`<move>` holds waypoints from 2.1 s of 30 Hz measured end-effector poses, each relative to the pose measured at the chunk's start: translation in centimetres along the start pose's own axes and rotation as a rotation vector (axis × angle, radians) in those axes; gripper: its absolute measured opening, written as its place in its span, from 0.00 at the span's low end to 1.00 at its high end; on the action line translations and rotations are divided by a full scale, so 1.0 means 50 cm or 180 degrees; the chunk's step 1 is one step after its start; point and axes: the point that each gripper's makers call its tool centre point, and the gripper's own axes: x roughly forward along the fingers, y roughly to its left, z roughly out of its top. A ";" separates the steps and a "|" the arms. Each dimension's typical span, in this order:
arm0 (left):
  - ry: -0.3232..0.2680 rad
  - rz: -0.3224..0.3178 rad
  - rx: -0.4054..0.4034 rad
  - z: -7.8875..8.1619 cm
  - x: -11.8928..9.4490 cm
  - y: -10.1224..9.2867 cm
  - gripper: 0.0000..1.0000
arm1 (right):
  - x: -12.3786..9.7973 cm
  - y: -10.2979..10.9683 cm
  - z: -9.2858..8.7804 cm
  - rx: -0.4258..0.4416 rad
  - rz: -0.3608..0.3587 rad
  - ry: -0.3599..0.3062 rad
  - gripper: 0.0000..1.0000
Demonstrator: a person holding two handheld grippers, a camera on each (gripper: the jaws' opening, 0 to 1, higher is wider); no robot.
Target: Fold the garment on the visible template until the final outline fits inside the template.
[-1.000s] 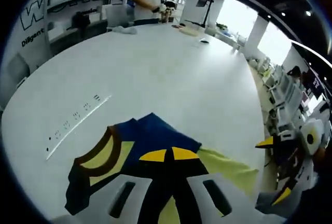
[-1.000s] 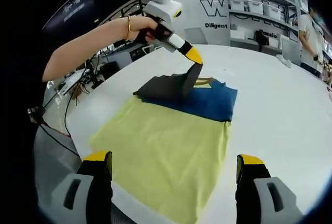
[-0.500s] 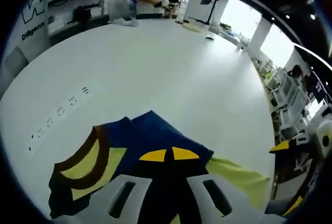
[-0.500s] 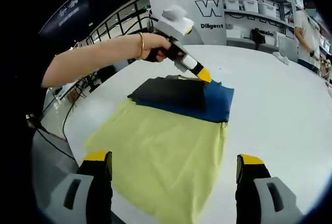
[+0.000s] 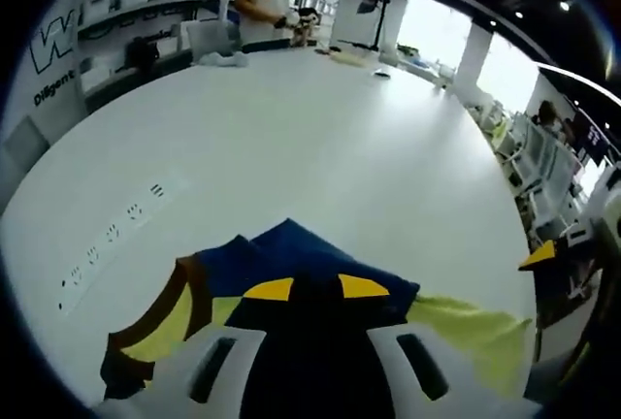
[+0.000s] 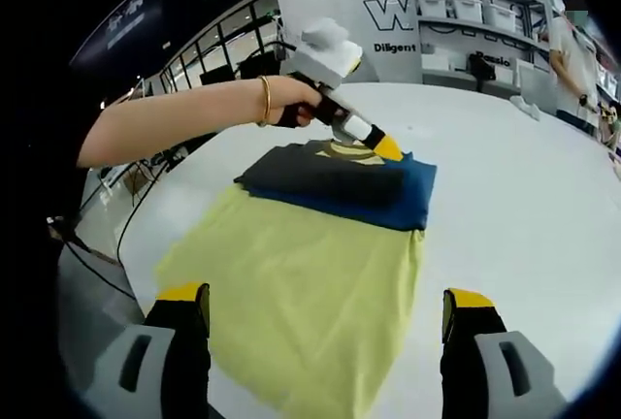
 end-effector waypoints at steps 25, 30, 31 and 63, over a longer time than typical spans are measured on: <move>-0.0396 0.0621 -0.0235 -0.084 -0.242 0.057 0.55 | -0.030 0.031 -0.017 0.0002 0.0010 0.0013 0.99; -0.0418 0.0690 -0.0249 -0.115 -0.267 0.067 0.55 | -0.032 0.037 -0.022 -0.0005 0.0020 0.0026 0.99; -0.0433 0.0715 -0.0226 -0.128 -0.274 0.068 0.56 | -0.031 0.038 -0.024 0.0000 0.0019 0.0033 0.99; -0.0222 0.1217 -0.0442 -0.416 -0.368 0.172 0.39 | -0.026 0.057 -0.042 0.0009 0.0042 0.0085 0.99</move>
